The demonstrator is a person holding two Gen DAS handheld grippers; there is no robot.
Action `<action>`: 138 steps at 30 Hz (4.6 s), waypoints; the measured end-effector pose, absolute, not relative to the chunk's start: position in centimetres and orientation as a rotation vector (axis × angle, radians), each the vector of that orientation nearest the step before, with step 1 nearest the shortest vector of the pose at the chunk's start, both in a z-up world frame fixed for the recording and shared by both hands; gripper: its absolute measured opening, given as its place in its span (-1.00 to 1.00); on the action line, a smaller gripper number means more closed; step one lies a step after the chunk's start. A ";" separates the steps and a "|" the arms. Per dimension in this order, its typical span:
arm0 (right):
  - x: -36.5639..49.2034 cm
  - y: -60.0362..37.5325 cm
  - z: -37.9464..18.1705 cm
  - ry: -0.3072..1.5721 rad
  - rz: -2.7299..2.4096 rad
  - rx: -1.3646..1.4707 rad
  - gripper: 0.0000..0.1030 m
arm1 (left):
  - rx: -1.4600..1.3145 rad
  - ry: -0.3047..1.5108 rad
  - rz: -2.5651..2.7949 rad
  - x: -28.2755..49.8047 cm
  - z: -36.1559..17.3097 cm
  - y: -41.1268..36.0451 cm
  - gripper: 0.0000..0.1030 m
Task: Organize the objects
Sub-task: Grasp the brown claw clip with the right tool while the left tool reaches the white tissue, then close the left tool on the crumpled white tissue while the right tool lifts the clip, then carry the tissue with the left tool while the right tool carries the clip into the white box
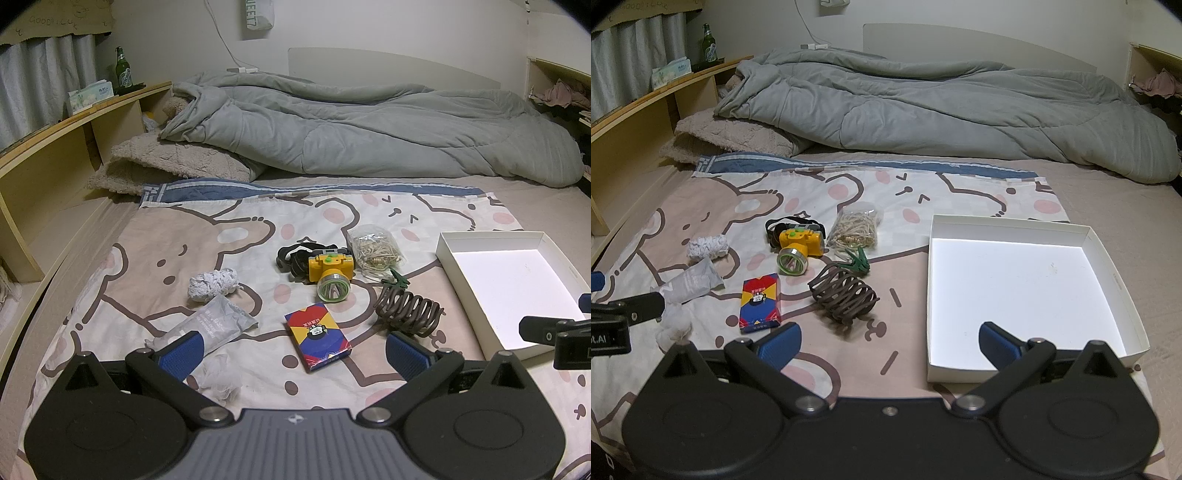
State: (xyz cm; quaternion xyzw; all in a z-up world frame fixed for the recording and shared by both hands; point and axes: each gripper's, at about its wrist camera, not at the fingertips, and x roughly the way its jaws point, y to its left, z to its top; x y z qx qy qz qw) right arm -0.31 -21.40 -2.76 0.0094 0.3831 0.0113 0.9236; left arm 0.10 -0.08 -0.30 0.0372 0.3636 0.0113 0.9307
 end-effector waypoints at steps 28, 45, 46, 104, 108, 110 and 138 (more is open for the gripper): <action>5.9 -20.6 -2.6 0.826 0.047 0.133 1.00 | 0.006 0.738 0.147 3.8 -0.7 6.2 1.00; 12.9 -20.7 -8.3 1.010 0.031 0.453 0.17 | -0.041 0.946 0.066 6.7 -5.9 10.9 0.41; 13.1 -20.8 -8.9 1.036 0.032 0.482 0.05 | -0.040 0.962 0.050 6.7 -6.3 10.9 0.36; 9.2 -14.7 -10.6 1.036 0.709 -0.210 0.17 | 0.140 1.177 -0.070 8.6 -12.6 10.1 0.09; 9.3 -13.6 -12.0 1.052 0.694 -0.312 0.17 | 0.150 1.196 -0.060 9.2 -13.3 10.6 0.09; 9.4 -13.3 -12.6 1.065 0.683 -0.333 0.12 | 0.159 1.203 -0.062 9.5 -13.6 10.7 0.09; 9.6 -21.6 -4.8 0.874 0.256 -0.047 -0.18 | 0.064 0.956 -0.154 8.7 -5.5 2.9 -0.35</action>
